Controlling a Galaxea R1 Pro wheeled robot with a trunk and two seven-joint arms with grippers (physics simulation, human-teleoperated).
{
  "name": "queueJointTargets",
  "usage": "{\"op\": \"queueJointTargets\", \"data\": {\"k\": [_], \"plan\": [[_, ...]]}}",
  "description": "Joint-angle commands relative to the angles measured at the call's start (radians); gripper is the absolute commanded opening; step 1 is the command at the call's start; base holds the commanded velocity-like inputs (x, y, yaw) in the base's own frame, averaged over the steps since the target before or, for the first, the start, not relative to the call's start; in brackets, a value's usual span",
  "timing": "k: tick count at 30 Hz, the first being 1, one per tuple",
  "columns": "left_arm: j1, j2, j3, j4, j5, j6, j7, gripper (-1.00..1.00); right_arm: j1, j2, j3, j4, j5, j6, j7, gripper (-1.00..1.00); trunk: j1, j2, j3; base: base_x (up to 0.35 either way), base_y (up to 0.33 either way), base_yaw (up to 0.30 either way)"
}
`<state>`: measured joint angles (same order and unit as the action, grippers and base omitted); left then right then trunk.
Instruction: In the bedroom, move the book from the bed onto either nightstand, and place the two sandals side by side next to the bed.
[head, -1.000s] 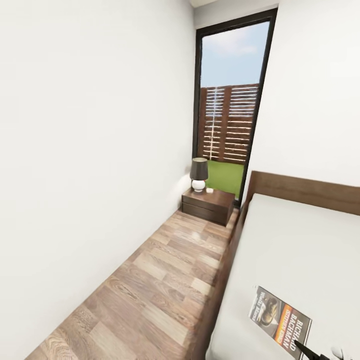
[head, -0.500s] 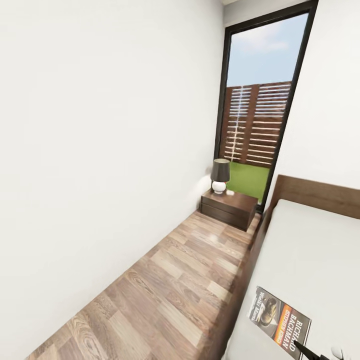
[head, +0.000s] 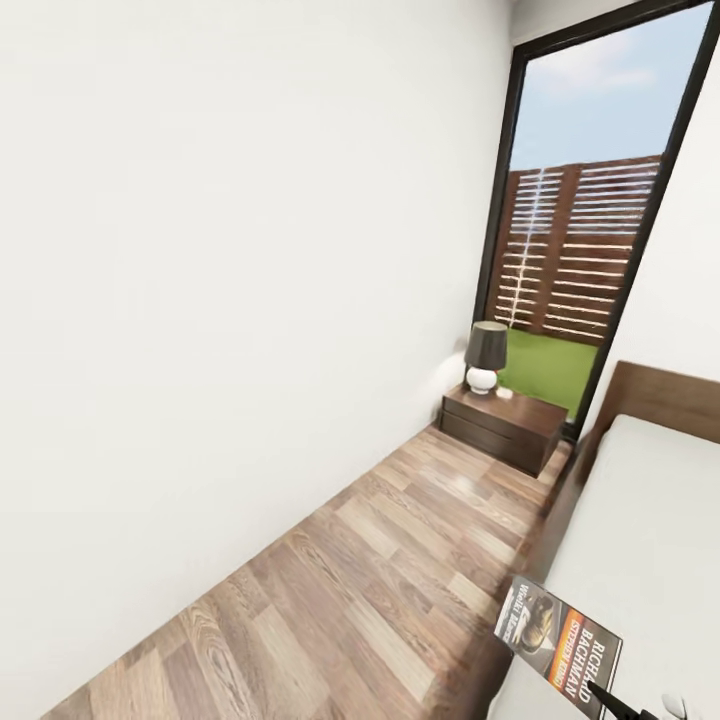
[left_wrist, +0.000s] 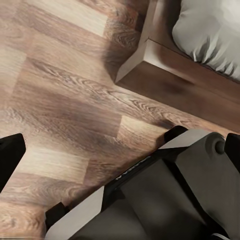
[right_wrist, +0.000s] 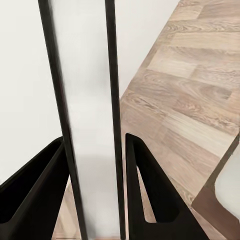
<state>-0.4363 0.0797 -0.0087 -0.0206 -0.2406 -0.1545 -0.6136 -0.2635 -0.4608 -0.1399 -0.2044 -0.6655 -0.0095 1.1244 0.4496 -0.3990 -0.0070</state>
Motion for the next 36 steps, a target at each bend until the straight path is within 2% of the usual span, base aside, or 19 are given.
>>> {"op": "queueJointTargets", "data": {"k": [1,21,26,36], "plan": [[0.000,0.000,0.000,0.001,-0.008,-0.008,0.000,1.00,0.000,0.000,-0.004,0.000,-0.002,-0.001,0.003,-1.00,0.000,-0.001,-0.001,0.000,0.000,0.289],[0.000,0.000,0.000,0.001,-0.008,-0.008,-0.001,1.00,0.000,0.000,-0.005,0.000,-0.002,-0.001,0.003,-1.00,0.000,-0.001,-0.001,0.000,0.000,0.286],[0.000,-0.011,0.000,0.002,-0.008,-0.008,-0.001,1.00,0.000,0.000,-0.006,0.001,-0.002,-0.002,0.003,-1.00,0.000,-0.001,-0.001,0.000,0.000,0.285],[0.000,-0.014,0.000,0.002,-0.008,-0.008,0.000,1.00,0.000,0.000,-0.006,0.002,-0.003,-0.003,-0.001,-1.00,0.000,-0.001,-0.001,0.000,0.000,0.281]]}}
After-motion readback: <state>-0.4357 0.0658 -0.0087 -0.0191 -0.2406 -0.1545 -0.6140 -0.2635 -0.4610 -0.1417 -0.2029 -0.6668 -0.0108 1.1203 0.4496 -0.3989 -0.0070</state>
